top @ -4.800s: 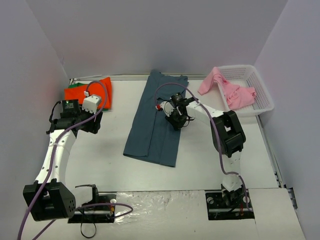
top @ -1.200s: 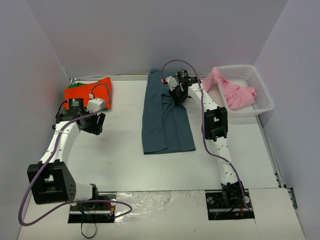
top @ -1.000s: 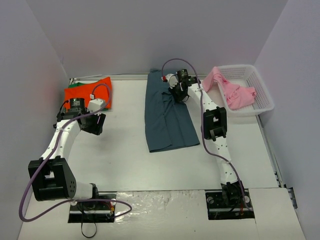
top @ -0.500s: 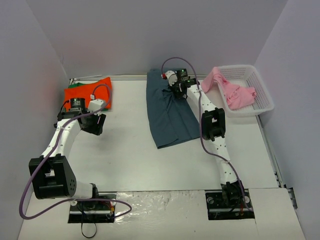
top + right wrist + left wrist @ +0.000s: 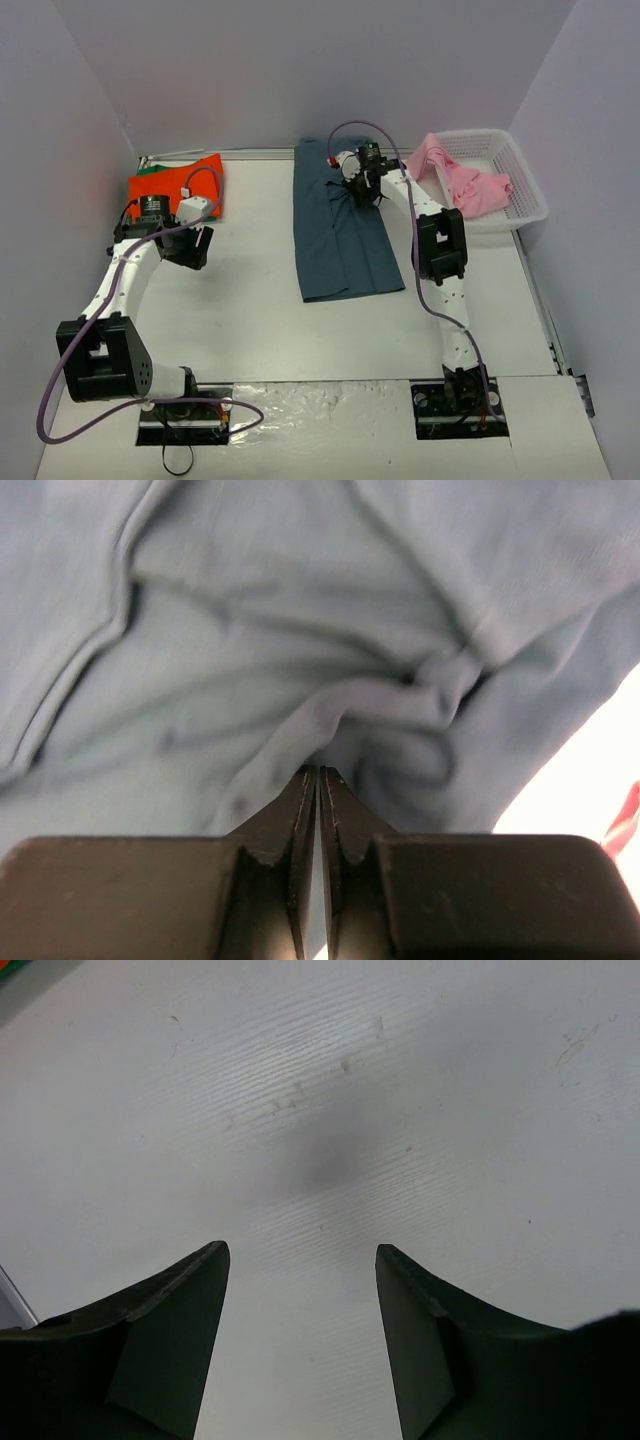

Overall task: Fold and stack the t-shirts
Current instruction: Rotate the tshirt 90 degrees

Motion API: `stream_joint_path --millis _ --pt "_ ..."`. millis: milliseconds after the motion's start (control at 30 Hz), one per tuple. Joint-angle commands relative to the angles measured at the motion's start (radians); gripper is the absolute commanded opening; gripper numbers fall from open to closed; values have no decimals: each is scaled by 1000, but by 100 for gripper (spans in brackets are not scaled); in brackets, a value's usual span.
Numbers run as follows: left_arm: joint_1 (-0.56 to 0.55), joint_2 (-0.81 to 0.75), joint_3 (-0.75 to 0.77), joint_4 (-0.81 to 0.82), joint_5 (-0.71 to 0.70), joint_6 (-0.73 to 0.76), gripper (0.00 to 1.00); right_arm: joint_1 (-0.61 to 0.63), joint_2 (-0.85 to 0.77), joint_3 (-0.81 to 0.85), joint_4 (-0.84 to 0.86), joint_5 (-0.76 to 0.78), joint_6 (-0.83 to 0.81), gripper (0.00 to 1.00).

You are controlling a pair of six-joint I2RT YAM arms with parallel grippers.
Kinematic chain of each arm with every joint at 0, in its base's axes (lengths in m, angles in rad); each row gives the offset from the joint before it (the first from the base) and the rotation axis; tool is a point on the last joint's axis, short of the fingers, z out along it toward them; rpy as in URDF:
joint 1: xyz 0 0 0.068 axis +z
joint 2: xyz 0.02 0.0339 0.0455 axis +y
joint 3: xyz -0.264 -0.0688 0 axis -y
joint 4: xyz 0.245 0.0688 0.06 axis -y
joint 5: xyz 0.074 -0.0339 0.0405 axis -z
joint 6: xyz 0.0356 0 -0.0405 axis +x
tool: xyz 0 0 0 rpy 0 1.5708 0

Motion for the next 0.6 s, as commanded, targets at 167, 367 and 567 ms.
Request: stream_joint_path --millis 167,367,567 --pt "-7 -96 27 -13 35 4 60 -3 -241 -129 -55 4 0 7" --pt "-13 -123 30 -20 85 6 61 -3 -353 -215 -66 18 6 9" --pt "-169 -112 79 -47 12 55 62 -15 -512 -373 -66 58 -25 22"
